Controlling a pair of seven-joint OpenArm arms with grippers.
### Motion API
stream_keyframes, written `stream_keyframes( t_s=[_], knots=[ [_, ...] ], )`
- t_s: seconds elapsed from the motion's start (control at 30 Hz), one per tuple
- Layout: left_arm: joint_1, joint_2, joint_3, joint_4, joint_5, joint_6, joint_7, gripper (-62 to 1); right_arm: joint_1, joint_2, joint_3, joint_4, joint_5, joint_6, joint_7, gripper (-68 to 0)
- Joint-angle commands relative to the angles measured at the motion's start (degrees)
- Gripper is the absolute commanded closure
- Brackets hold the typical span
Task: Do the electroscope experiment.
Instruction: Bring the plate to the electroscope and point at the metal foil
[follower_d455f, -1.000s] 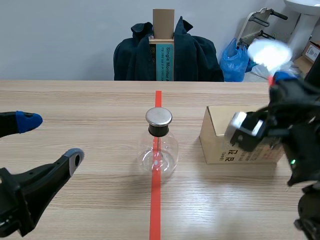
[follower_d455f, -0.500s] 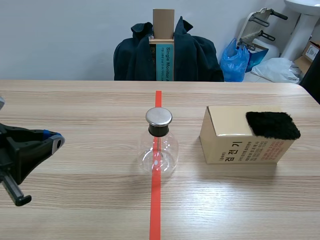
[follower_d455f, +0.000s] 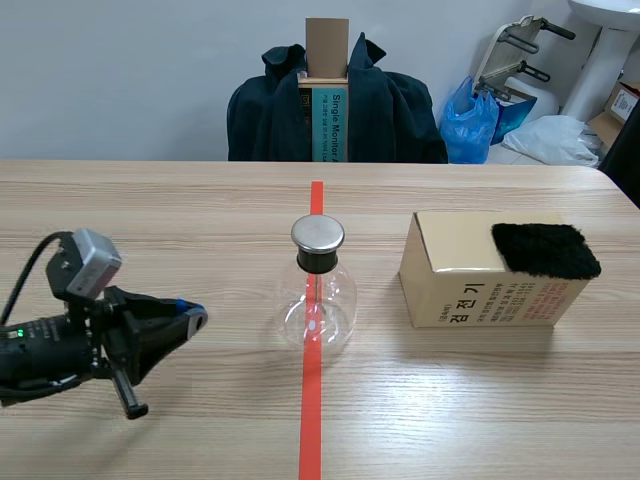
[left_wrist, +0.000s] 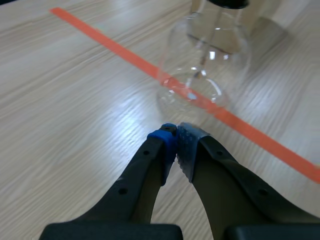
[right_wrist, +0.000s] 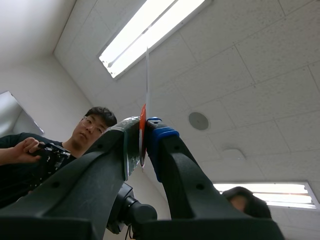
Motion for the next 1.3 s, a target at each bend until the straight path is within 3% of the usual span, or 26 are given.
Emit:
stream_keyframes(
  t_s=[0.0,0.07,0.3,0.57,0.93,1.07,1.27],
  knots=[
    [-1.22,0.9,0.76,0.96,-0.74,0.46,-1.7,-3.2,0.35,0.15,0.15,0.42,0.39,-3.28,0.33,-0.7],
    [-3.1,2.14,3.37,-0.98,-0.74,0.96,-2.03,-3.2,0.33,0.13,0.15,0.42,1.18,-3.28,1.11,-0.7],
    [-6.4,5.81,8.55,-5.49,-0.72,8.2,-2.03,-3.2,0.35,0.13,0.15,0.42,1.29,-3.28,1.49,-0.7],
    [-6.71,6.84,9.11,-6.05,-0.74,9.27,-2.49,-3.2,0.37,0.13,0.15,0.42,2.25,-3.28,1.77,-0.7],
    [-6.69,6.86,9.11,-6.05,-0.74,9.68,-2.84,-3.2,1.03,0.13,-0.63,-0.22,7.89,-2.43,9.97,-0.7],
    [-6.69,6.86,9.11,-6.05,-0.74,9.68,-2.78,-3.2,2.91,0.44,-4.52,-1.07,9.11,-0.83,13.33,-0.7],
    [-6.69,6.86,9.09,-6.05,-0.76,9.7,-2.82,-3.2,10.32,5.33,-15.52,-3.89,12.7,-0.66,13.77,-0.7]
  ],
)
